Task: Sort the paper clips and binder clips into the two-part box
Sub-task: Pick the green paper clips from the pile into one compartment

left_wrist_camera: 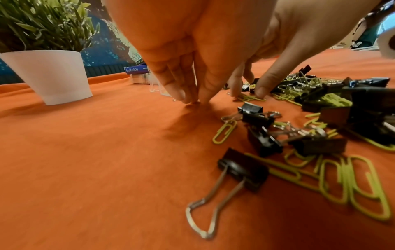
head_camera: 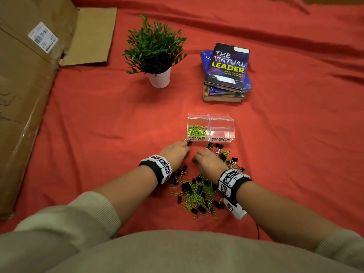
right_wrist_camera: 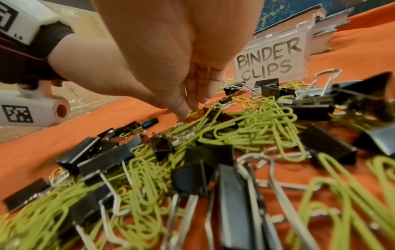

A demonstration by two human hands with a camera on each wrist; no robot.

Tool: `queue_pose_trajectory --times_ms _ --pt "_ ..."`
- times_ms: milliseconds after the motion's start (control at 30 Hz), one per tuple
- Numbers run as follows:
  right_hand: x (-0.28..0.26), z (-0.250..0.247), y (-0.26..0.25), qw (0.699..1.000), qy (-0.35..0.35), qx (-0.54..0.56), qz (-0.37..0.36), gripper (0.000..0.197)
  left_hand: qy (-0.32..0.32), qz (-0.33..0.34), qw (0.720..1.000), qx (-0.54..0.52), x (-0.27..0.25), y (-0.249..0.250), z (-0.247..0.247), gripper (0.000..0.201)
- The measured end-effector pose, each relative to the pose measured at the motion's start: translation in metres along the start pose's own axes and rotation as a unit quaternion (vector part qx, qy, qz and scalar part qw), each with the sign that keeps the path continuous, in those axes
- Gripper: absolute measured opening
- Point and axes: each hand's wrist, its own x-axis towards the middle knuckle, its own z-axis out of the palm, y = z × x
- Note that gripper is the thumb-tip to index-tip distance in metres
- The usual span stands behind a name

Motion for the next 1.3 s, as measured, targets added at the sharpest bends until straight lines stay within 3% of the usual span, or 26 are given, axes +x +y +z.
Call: queue_pose_trajectory --times_ms 100,333,433,567,700,767,833,867,967,1000,1033,1100,1133,1200,1300 --pt "-0.001 -0.002 0.002 1.000 -0.011 -0.008 0.009 0.031 0.002 -0.013 1.000 0.004 0.001 0.000 0.001 0.028" --pt "-0.009 0.002 0.000 0.998 -0.038 -0.043 0.033 0.020 0.024 -0.074 0.997 0.011 -0.007 -0.008 0.008 0.009" --pt "-0.011 0.001 -0.003 0.996 -0.060 -0.050 0.052 0.024 0.011 -0.111 0.990 -0.084 -0.010 -0.011 0.004 0.010" --pt "-0.012 0.000 -0.007 0.995 -0.078 -0.036 0.051 0.030 0.022 -0.185 0.958 -0.218 -0.025 -0.019 -0.003 0.018" --pt "-0.011 -0.008 -0.010 0.987 -0.065 0.090 0.113 0.021 0.007 -0.194 0.954 -0.227 -0.043 -0.024 0.000 0.020" --pt "-0.010 -0.019 -0.014 0.962 -0.036 0.203 0.178 0.014 -0.007 -0.172 0.966 -0.195 -0.049 -0.024 0.006 0.016" --pt "-0.005 -0.028 -0.015 0.919 -0.023 0.316 0.235 0.018 -0.018 -0.139 0.977 -0.159 -0.054 -0.022 0.013 0.015" --pt "-0.003 -0.031 -0.015 0.890 -0.026 0.375 0.258 0.020 -0.023 -0.127 0.981 -0.146 -0.055 -0.020 0.017 0.016" --pt "0.004 -0.036 -0.020 0.748 -0.045 0.588 0.304 0.022 -0.024 -0.129 0.982 -0.133 -0.054 -0.015 0.024 0.019" --pt "0.007 -0.036 -0.025 0.742 -0.046 0.597 0.301 0.022 -0.019 -0.133 0.982 -0.133 -0.053 -0.013 0.024 0.018" --pt "0.010 -0.035 -0.030 0.775 -0.051 0.557 0.294 0.024 -0.015 -0.134 0.982 -0.134 -0.052 -0.012 0.025 0.016" --pt "0.015 -0.029 -0.040 0.879 -0.063 0.395 0.261 0.027 -0.016 -0.132 0.982 -0.131 -0.051 -0.010 0.026 0.015" --pt "0.017 -0.024 -0.043 0.916 -0.064 0.313 0.242 0.027 -0.018 -0.131 0.983 -0.127 -0.051 -0.009 0.026 0.016" --pt "0.019 -0.014 -0.048 0.955 -0.060 0.203 0.207 0.024 -0.014 -0.133 0.983 -0.126 -0.052 -0.010 0.026 0.019" --pt "0.017 -0.004 -0.050 0.973 -0.067 0.136 0.176 0.014 0.008 -0.158 0.973 -0.169 -0.058 -0.013 0.021 0.015"
